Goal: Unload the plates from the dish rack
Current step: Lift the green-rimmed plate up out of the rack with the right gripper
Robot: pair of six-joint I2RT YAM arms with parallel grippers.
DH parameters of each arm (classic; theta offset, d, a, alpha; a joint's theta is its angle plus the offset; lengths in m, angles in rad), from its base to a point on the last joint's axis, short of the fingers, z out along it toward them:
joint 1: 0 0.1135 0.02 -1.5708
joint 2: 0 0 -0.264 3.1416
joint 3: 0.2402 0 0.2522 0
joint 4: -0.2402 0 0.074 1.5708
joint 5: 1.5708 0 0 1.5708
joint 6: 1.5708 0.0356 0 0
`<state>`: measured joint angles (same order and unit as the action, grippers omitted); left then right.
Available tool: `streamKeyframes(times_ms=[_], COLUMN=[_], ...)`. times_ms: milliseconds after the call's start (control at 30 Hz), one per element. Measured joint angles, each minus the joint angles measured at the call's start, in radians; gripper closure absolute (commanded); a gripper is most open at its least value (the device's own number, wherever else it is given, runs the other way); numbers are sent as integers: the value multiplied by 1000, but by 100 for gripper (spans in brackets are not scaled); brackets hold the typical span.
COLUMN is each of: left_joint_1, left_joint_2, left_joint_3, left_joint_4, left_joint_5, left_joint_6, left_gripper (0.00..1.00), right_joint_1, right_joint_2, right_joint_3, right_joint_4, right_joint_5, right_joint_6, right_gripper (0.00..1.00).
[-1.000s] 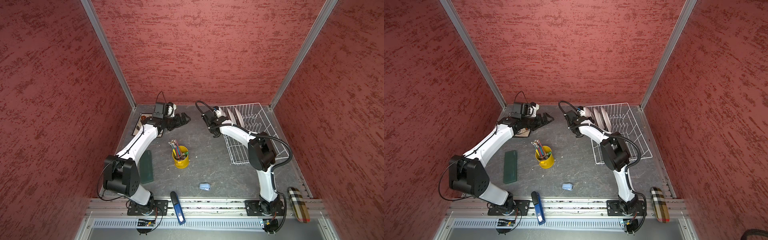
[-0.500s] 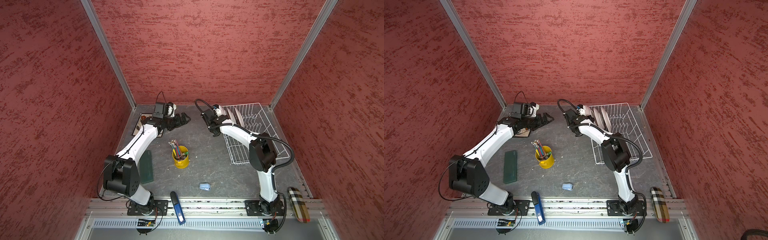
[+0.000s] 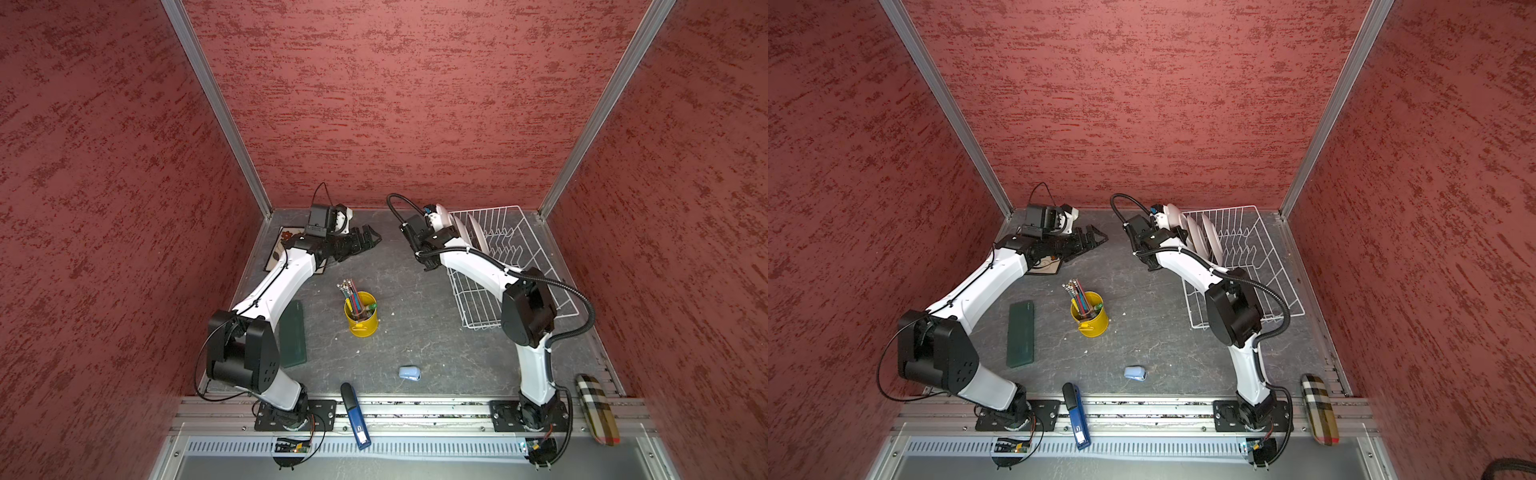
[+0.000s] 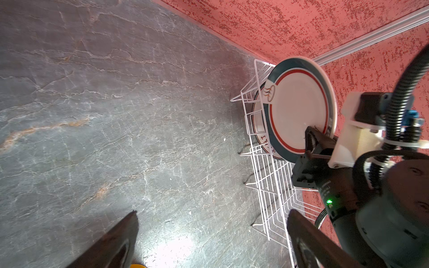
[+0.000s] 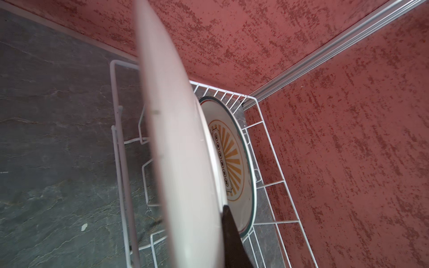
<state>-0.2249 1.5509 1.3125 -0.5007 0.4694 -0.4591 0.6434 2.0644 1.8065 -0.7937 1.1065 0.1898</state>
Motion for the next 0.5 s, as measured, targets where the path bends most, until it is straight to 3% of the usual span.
streamKeyframes(times_ms=[500], left_joint_1=[0], left_joint_2=[0], left_joint_3=[0], left_joint_4=[0], left_joint_5=[0], left_joint_6=[0], left_gripper=[1], right_joint_1=[42], right_joint_2=[-40], right_joint_3=[33], right_joint_4=[23], right_joint_5=[19], right_joint_6=[-49], right_gripper=[100])
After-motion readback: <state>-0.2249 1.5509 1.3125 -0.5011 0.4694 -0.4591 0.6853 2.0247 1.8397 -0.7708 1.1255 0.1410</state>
